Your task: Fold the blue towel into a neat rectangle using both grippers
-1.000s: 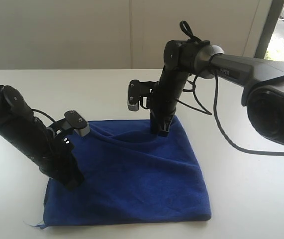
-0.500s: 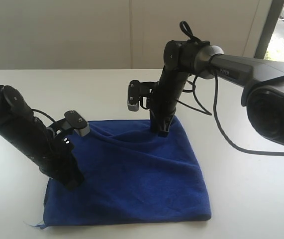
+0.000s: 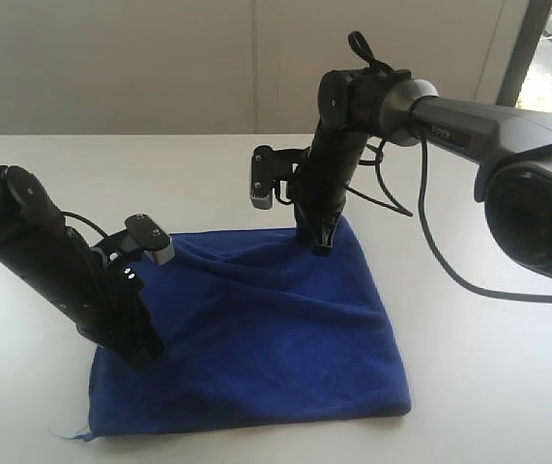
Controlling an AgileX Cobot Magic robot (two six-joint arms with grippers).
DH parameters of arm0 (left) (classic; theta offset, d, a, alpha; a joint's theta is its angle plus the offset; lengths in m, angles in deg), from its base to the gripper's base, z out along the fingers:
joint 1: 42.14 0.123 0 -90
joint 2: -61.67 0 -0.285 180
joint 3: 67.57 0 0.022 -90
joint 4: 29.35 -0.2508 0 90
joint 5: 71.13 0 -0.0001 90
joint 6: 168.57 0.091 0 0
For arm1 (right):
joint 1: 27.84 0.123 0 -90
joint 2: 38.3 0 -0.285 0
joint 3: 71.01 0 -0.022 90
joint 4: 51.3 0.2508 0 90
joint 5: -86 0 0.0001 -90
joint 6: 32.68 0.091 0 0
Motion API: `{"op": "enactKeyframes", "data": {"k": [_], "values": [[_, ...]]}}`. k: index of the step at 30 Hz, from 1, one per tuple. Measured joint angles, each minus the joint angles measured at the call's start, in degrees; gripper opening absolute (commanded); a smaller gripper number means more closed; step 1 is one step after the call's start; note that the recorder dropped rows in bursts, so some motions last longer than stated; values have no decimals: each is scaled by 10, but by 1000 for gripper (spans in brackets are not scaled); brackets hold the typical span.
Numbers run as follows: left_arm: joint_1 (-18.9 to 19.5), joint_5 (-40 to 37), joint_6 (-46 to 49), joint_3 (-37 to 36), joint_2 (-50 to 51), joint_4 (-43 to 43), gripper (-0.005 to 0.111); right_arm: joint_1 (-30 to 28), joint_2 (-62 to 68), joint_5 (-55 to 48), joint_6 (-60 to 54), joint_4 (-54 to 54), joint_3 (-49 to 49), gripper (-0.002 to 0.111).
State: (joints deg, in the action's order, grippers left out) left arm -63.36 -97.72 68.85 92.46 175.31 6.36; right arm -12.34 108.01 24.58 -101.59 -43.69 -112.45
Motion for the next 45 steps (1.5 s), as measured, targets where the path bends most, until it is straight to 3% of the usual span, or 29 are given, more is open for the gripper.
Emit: {"op": "enactKeyframes", "data": {"k": [32, 35, 41, 45], "values": [[0, -2, 5, 0, 0, 0, 0, 1, 1, 160, 114, -64, 0, 1], [0, -2, 5, 0, 0, 0, 0, 1, 9, 162, 120, -64, 0, 12], [0, -2, 5, 0, 0, 0, 0, 1, 19, 163, 133, -76, 0, 49], [0, -2, 5, 0, 0, 0, 0, 1, 18, 173, 147, -82, 0, 52]]}}
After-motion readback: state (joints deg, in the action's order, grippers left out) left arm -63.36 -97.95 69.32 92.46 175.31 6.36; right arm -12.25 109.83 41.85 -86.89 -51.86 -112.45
